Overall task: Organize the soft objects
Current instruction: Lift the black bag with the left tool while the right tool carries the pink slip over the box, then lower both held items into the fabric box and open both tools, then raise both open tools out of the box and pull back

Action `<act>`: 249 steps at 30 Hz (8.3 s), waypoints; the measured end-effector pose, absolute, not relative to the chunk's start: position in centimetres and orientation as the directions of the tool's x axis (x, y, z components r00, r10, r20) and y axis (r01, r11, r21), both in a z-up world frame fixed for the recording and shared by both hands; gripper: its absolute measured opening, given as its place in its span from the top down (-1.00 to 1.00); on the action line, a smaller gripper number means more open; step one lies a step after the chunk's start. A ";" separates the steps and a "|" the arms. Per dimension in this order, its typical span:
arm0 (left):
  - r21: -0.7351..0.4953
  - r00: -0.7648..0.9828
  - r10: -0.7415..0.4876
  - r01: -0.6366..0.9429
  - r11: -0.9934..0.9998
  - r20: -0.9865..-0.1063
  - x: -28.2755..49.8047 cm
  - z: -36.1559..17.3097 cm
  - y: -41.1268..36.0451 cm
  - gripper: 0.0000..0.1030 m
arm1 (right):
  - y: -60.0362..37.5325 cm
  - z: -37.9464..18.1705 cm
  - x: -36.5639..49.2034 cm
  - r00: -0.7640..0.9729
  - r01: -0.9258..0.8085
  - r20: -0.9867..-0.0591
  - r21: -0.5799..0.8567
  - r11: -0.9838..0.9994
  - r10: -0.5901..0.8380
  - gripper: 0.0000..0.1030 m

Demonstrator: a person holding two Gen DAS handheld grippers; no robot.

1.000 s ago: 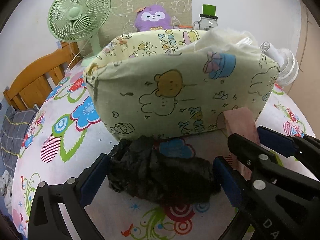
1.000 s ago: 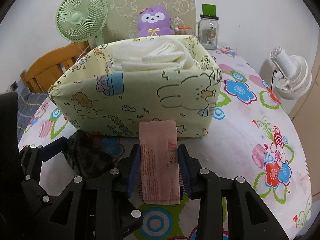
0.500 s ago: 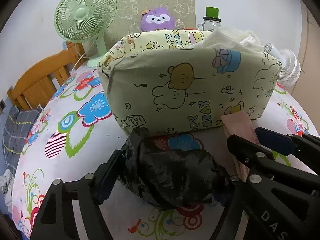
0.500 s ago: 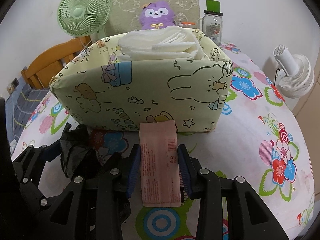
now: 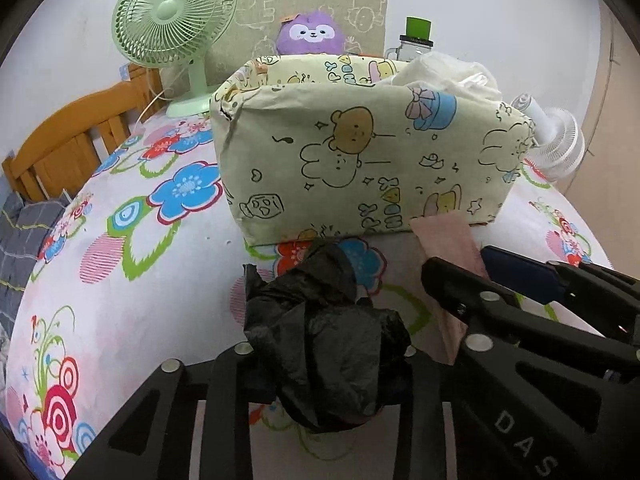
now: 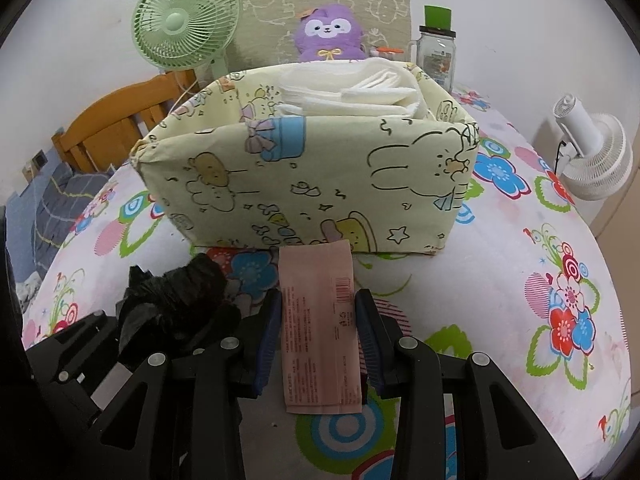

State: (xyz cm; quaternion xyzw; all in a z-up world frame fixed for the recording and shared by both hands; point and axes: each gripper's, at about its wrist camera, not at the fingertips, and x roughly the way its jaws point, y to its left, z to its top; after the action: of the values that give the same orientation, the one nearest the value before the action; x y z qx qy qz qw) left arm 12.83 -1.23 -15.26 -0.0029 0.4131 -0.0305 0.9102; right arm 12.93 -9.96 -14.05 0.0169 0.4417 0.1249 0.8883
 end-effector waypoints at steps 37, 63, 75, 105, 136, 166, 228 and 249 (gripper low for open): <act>-0.051 0.769 -0.100 0.087 0.995 -0.631 8.9 -7.9 -3.5 0.51 | -12.5 -6.6 9.0 0.699 -0.205 -0.676 0.124 0.971 0.234 0.21; -0.041 0.818 -0.100 0.093 0.995 -0.566 10.1 -2.4 -4.0 0.50 | -13.4 -0.9 10.2 0.761 -0.204 -0.605 0.120 0.972 0.234 0.21; -0.040 0.828 -0.096 0.088 0.995 -0.552 12.3 -1.4 -3.6 0.50 | -13.0 0.3 12.5 0.771 -0.214 -0.590 0.115 0.970 0.240 0.21; -0.034 0.810 -0.088 0.084 0.996 -0.580 19.8 -2.3 -3.2 0.49 | -12.8 -1.1 20.0 0.745 -0.214 -0.621 0.124 0.969 0.244 0.21; -0.020 0.760 -0.050 0.049 0.999 -0.648 23.3 -5.4 -0.9 -0.46 | -10.0 -4.1 25.2 0.691 -0.245 -0.672 0.128 0.961 0.266 0.22; -0.031 0.738 -0.025 0.006 1.000 -0.674 22.6 -6.5 1.5 -0.80 | -7.1 -5.5 25.3 0.638 -0.302 -0.710 0.123 0.945 0.297 -0.48; -0.030 0.832 -0.019 0.003 1.000 -0.554 11.0 -1.0 -0.9 -0.99 | -18.5 -0.5 11.8 0.789 -0.116 -0.592 0.118 0.986 0.164 -0.90; -0.041 0.885 -0.016 -0.004 0.999 -0.465 4.2 0.9 -0.6 -0.99 | -19.3 1.5 4.5 0.851 -0.117 -0.499 0.126 0.985 0.165 -0.95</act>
State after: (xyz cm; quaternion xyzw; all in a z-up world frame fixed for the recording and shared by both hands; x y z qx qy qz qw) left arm 4.24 -0.62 0.93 -0.0202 0.2396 -0.0031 0.9707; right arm 4.50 -19.26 1.49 0.0455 0.2630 0.0733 0.9609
